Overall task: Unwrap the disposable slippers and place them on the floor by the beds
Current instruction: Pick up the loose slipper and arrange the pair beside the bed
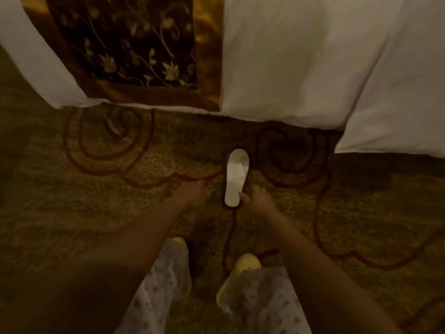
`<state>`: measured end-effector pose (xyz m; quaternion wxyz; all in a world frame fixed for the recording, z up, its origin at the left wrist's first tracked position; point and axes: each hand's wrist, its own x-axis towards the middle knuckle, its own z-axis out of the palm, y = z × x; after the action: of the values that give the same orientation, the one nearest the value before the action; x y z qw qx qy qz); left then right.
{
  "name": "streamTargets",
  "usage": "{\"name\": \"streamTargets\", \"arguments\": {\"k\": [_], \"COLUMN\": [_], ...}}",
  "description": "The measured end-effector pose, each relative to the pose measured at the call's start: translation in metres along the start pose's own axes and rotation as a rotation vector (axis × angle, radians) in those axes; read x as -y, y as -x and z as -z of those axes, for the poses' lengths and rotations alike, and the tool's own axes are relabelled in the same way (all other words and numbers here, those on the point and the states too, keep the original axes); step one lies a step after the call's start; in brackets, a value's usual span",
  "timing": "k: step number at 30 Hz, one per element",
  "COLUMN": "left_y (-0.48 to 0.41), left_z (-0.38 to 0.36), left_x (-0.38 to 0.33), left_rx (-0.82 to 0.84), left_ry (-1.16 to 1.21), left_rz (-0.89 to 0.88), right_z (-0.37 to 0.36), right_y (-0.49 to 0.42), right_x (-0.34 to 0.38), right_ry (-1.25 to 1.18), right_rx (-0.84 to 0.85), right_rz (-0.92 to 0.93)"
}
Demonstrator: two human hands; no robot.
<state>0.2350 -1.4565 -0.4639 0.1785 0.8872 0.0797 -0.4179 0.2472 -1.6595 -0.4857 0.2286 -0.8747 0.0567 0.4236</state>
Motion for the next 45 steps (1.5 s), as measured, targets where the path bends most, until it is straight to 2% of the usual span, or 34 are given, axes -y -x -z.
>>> {"name": "streamTargets", "arguments": {"k": [4,10,12,15,17,19,21,24,28,33,36,40,43,45], "left_y": [-0.104,-0.225,-0.253,-0.281,-0.291,-0.301,-0.307,-0.313,-0.319,-0.316,-0.314,-0.314,-0.312,-0.311], "left_z": [-0.057,-0.13,-0.147,-0.167,-0.178,-0.185,-0.188,-0.19,-0.189,-0.176,-0.168,-0.162,-0.163,-0.162], "left_x": [0.012,0.029,0.029,0.026,0.024,0.021,0.018,0.011,0.009,0.005,0.007,0.014,0.024,0.034], "left_rx": [0.038,-0.007,-0.031,-0.148,-0.234,-0.299,-0.329,-0.331,-0.316,-0.333,-0.373,-0.345,-0.341,-0.394], "left_ry": [0.05,0.088,0.16,0.407,0.588,0.64,0.711,0.859,0.939,1.137,1.222,1.358,1.485,1.479], "left_rz": [0.007,-0.013,-0.017,-0.027,0.02,0.1,0.138,0.134,0.153,0.111,0.083,0.093,0.151,0.159], "right_z": [-0.048,-0.095,-0.111,-0.135,-0.15,-0.164,-0.172,-0.176,-0.167,-0.147,-0.144,-0.148,-0.142,-0.131], "right_y": [-0.102,-0.22,-0.247,-0.274,-0.284,-0.29,-0.293,-0.295,-0.294,-0.292,-0.293,-0.297,-0.302,-0.306], "right_x": [-0.029,-0.063,-0.066,-0.062,-0.061,-0.062,-0.066,-0.073,-0.078,-0.077,-0.076,-0.072,-0.073,-0.077], "right_ry": [0.052,-0.034,-0.084,-0.142,-0.166,-0.105,-0.06,-0.131,-0.259,-0.475,-0.664,-0.791,-0.833,-0.836], "right_rx": [-0.006,-0.066,-0.112,-0.231,-0.321,-0.403,-0.466,-0.525,-0.489,-0.536,-0.475,-0.426,-0.487,-0.568], "right_rz": [0.01,0.032,-0.012,-0.08,-0.111,-0.12,-0.11,-0.105,-0.1,0.065,0.147,0.088,0.031,-0.014]}}
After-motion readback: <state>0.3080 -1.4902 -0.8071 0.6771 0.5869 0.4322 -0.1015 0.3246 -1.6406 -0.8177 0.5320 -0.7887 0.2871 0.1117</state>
